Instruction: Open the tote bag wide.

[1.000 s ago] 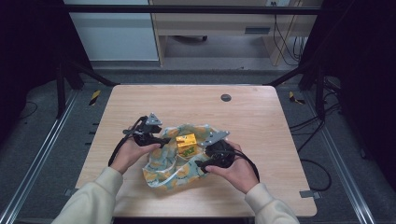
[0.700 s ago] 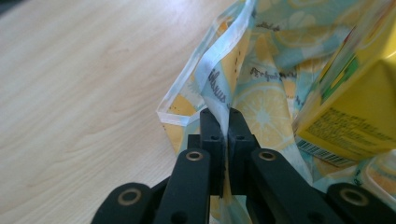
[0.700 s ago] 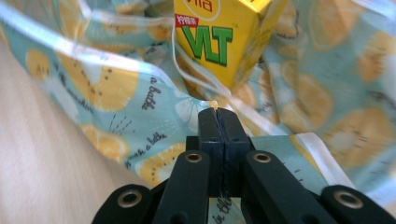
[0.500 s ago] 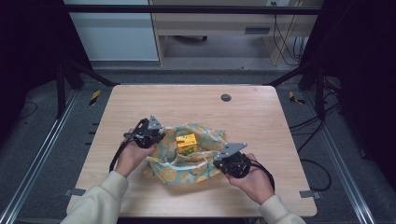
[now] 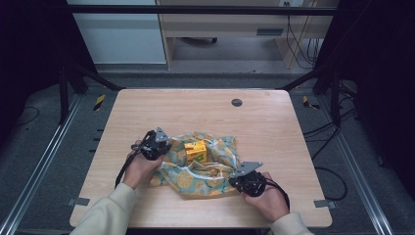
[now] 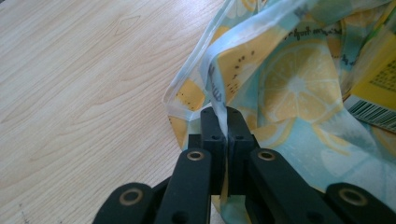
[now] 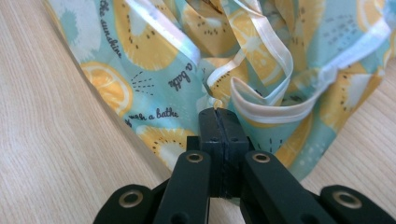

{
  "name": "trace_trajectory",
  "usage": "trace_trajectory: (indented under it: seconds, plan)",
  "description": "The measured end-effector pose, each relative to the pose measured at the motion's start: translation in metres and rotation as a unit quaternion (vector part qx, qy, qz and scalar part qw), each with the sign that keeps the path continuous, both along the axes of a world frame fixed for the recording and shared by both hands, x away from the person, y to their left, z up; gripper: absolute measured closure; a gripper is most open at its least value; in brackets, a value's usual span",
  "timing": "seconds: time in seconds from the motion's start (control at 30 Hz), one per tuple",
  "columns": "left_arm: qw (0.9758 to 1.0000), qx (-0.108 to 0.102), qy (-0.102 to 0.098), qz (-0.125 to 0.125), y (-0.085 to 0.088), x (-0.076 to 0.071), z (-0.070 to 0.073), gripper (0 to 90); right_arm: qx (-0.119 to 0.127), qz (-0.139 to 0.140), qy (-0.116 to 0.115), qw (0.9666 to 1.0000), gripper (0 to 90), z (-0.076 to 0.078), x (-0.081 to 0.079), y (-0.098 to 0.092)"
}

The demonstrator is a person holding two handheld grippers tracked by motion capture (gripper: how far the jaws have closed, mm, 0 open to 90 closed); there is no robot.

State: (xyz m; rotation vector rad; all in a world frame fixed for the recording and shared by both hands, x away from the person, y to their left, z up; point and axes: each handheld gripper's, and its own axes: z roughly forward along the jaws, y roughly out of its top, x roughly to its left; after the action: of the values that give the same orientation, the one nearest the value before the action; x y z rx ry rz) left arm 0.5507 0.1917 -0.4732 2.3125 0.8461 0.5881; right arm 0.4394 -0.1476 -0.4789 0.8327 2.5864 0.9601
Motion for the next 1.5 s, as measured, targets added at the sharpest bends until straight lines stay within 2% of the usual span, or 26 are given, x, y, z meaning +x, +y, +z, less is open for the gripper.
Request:
trace_trajectory:
  seconds: [0.1,0.43,0.93,1.23,1.33,1.37,1.4,1.43,1.5]
  plan:
    - [1.0,-0.006,0.001,0.005,0.004,0.0,-0.004,88.8,-0.005,-0.004,0.003,1.0,90.0,0.0,-0.001,-0.003]
    - [0.9999,-0.007,0.005,0.005,0.007,0.0,-0.007,88.9,-0.002,-0.006,0.022,0.9997,90.0,-0.004,-0.002,-0.008]
    - [0.9998,-0.001,0.017,0.004,0.012,0.002,-0.01,89.1,-0.002,-0.003,0.04,0.9992,90.0,-0.007,-0.004,-0.008]
    - [0.9998,0.004,0.021,0.003,0.014,0.002,-0.012,88.8,-0.002,-0.002,0.04,0.9992,90.0,-0.009,-0.004,-0.008]
    - [0.9996,-0.004,0.027,0.009,0.015,0.002,-0.012,84.6,0.001,-0.005,0.04,0.9992,90.0,-0.009,-0.004,-0.008]
    - [0.9991,-0.024,0.031,0.016,0.018,0.002,-0.01,81.1,0.013,-0.003,0.038,0.9992,85.2,-0.009,-0.003,-0.01]
    - [0.9991,-0.024,0.031,0.016,0.018,0.002,-0.01,76.6,0.013,-0.003,0.038,0.9992,85.2,-0.009,-0.003,-0.01]
    - [0.9993,-0.021,0.023,0.019,0.018,0.0,-0.008,76.6,0.018,-0.004,0.034,0.9993,79.4,-0.009,-0.003,-0.01]
    - [0.9997,-0.012,0.003,0.022,0.019,-0.003,-0.002,65.9,0.026,-0.01,0.023,0.9993,64.0,-0.007,-0.005,-0.009]
